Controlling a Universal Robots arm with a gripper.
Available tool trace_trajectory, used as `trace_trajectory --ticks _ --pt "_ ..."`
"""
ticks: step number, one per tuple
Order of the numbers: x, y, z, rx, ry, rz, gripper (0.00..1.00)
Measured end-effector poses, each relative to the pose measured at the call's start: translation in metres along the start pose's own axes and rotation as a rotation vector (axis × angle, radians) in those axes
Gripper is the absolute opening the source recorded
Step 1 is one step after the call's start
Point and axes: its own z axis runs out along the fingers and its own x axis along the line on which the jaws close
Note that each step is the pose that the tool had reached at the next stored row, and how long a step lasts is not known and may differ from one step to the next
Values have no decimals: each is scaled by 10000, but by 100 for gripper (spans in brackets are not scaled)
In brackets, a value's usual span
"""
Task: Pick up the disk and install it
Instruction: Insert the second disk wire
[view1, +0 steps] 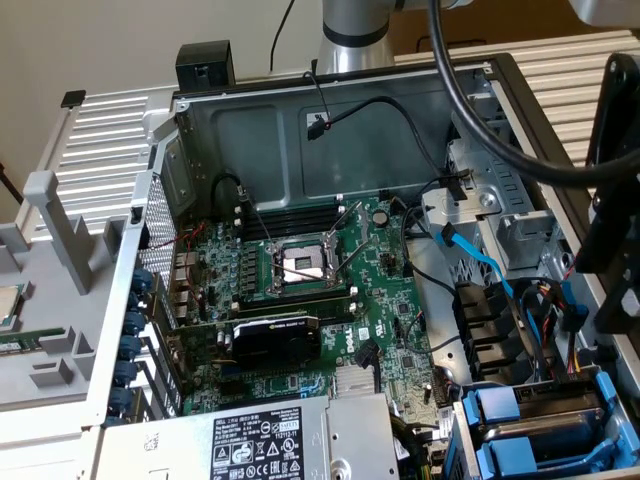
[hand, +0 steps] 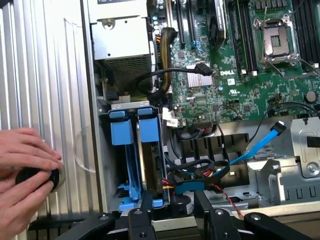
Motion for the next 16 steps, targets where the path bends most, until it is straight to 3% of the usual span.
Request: trace_trajectory --ticks 5,10,16 --pt "-37 -2 67 -22 80 50 45" --pt "-94 3 102 -90 323 72 45" --pt "-153 4 193 -134 376 110 45"
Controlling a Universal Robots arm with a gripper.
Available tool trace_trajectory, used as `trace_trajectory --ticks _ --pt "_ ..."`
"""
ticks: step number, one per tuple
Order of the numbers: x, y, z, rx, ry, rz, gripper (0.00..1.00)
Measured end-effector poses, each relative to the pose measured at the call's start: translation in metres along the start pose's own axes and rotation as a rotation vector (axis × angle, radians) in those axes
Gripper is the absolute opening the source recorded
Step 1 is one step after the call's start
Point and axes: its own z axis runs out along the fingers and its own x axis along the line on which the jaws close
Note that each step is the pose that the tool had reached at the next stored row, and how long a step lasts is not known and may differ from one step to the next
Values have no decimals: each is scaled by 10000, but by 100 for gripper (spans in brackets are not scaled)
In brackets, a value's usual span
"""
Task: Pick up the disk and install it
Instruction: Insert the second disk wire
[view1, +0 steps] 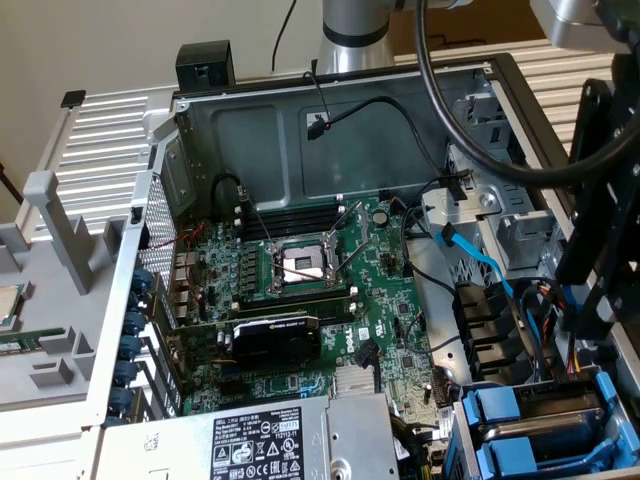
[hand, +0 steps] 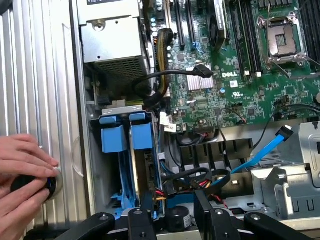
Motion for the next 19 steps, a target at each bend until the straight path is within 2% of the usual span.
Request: trace_trajectory --ticks 4,19 --pt "5 1 30 -20 4 81 45" --pt "61 9 34 -65 -14 330 43"
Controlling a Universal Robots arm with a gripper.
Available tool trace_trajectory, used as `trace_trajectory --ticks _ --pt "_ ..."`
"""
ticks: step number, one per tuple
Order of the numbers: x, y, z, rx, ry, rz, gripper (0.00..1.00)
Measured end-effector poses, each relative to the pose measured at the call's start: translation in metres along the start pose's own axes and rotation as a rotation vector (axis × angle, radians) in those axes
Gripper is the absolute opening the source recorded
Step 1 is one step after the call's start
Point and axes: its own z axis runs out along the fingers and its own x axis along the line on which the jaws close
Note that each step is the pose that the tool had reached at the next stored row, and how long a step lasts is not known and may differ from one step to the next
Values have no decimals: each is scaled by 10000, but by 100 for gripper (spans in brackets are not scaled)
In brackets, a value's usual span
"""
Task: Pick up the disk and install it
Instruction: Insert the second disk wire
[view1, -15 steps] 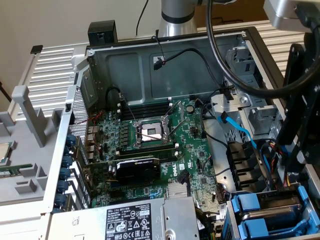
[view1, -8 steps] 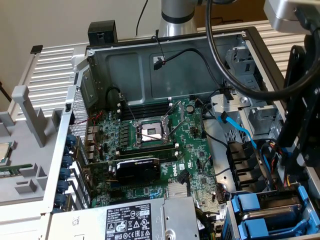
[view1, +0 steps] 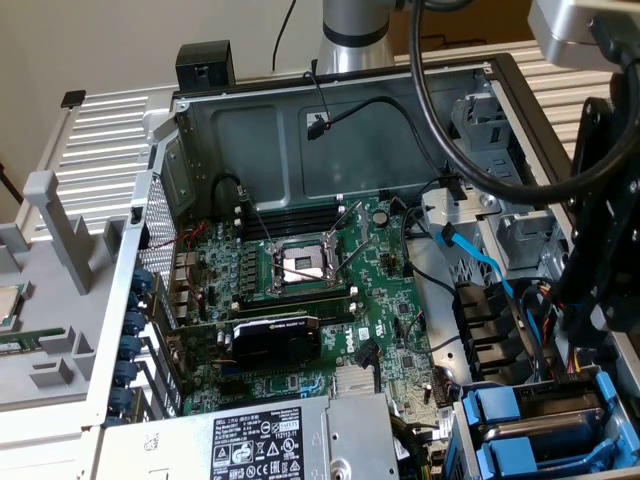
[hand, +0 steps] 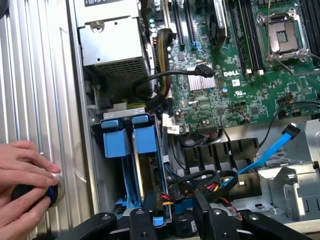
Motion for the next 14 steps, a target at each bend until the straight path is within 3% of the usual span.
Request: trace_trajectory --ticks 3,12,14 --pt "0 0 0 -3 -4 39 29" --pt "2 3 1 -10 -19 160 27" --pt "2 4 1 -13 -25 174 17"
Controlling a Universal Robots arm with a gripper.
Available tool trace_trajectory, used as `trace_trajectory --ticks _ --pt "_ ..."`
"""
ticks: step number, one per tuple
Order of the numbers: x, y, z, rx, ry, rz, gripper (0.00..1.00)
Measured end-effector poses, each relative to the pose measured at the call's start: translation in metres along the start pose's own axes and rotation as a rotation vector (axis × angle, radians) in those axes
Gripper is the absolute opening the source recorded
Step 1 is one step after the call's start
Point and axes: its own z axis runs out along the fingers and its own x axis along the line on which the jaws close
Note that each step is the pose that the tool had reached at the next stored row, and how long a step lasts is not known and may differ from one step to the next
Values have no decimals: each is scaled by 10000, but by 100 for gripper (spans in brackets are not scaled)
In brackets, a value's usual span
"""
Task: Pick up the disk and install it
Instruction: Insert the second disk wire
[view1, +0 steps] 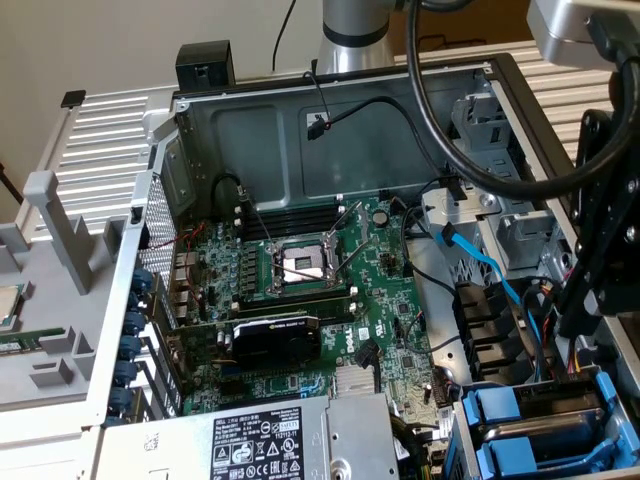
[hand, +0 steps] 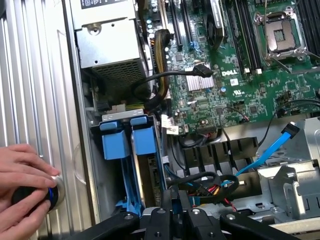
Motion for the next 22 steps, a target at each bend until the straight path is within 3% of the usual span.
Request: trace_trajectory --ticks 10,14,16,20,22 --pt "5 19 -32 1 -14 6 17" --pt "15 70 -93 56 -25 6 17" --pt "20 93 -105 190 -54 6 17" --pt "31 151 -110 618 -149 10 17" --pt "37 181 -113 769 -179 12 17"
